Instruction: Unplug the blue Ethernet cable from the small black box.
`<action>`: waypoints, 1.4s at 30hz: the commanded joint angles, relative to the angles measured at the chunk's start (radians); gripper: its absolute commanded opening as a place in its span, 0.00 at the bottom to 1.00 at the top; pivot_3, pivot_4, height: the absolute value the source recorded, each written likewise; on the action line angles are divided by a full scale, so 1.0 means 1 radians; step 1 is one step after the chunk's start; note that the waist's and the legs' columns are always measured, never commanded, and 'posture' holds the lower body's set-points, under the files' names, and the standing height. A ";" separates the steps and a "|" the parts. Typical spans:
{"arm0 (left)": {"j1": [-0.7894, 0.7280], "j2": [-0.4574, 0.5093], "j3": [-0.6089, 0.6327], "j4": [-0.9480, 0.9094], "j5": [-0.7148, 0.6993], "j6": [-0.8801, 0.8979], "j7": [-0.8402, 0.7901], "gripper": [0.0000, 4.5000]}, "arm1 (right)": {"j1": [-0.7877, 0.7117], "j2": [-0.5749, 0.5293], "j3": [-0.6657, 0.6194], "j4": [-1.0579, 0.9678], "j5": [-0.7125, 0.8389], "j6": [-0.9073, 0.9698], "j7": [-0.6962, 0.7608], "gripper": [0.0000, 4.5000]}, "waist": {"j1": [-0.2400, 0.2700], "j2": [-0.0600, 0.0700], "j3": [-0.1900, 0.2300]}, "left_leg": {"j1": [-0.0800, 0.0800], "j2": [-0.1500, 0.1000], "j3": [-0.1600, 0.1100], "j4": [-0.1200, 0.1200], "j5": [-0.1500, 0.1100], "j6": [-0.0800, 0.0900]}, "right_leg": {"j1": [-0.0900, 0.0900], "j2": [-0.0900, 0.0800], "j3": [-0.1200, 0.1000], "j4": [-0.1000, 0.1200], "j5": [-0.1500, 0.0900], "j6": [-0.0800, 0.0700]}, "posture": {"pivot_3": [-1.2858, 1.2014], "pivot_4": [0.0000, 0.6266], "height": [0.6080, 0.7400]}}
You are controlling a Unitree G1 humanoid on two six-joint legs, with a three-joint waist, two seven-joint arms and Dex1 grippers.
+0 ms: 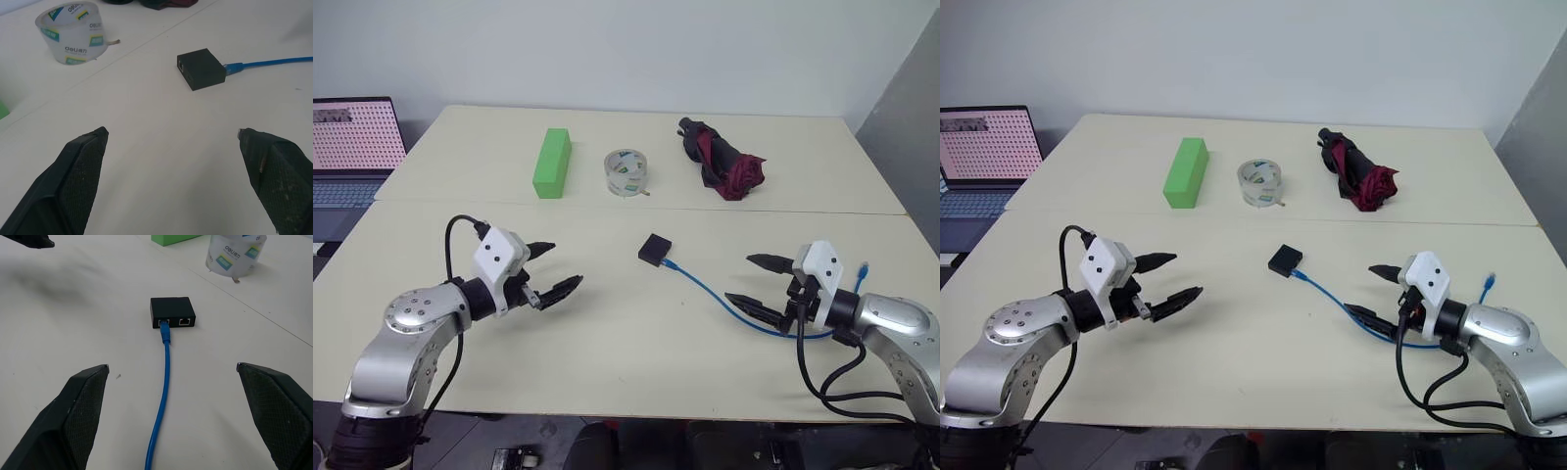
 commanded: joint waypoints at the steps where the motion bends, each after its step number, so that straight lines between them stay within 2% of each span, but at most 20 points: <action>1: 0.003 0.006 0.007 -0.040 -0.009 -0.021 -0.012 1.00 | -0.016 -0.007 -0.025 -0.018 -0.003 -0.022 0.000 0.99 | 0.000 0.000 0.000 | 0.000 0.000 0.000 0.000 0.000 0.000 | 0.000 0.000 0.000 0.000 0.000 0.000 | 0.52 0.24 1.00; 16: 0.036 0.022 -0.012 -0.063 0.010 -0.022 -0.041 1.00 | -0.016 0.005 0.005 0.003 -0.043 -0.032 -0.007 0.99 | 0.000 0.000 0.000 | 0.000 0.000 0.000 0.000 0.000 0.000 | 0.000 0.000 0.000 0.000 0.000 0.000 | 0.52 0.24 1.00; 28: -0.005 0.022 -0.075 -0.061 0.002 -0.008 -0.072 1.00 | -0.057 0.044 0.060 0.013 -0.080 -0.004 -0.050 0.99 | 0.000 0.000 0.000 | 0.000 0.000 0.000 0.000 0.000 0.000 | 0.000 0.000 0.000 0.000 0.000 0.000 | 0.52 0.24 1.00; 37: -0.082 0.046 -0.168 -0.001 0.007 0.003 -0.167 1.00 | -0.327 0.194 0.310 0.340 -0.279 -0.042 -0.088 0.99 | -0.004 0.001 0.000 | 0.000 0.000 0.000 0.000 0.002 -0.003 | -0.001 0.001 0.000 0.001 0.000 0.000 | 0.52 0.24 1.00; 42: -0.094 0.040 -0.176 -0.001 -0.001 0.006 -0.179 1.00 | -0.424 0.300 0.358 0.521 -0.331 -0.103 -0.093 0.99 | -0.005 0.001 0.001 | -0.001 0.000 0.001 0.000 0.002 -0.003 | -0.002 0.001 0.001 0.001 0.000 0.000 | 0.52 0.24 1.00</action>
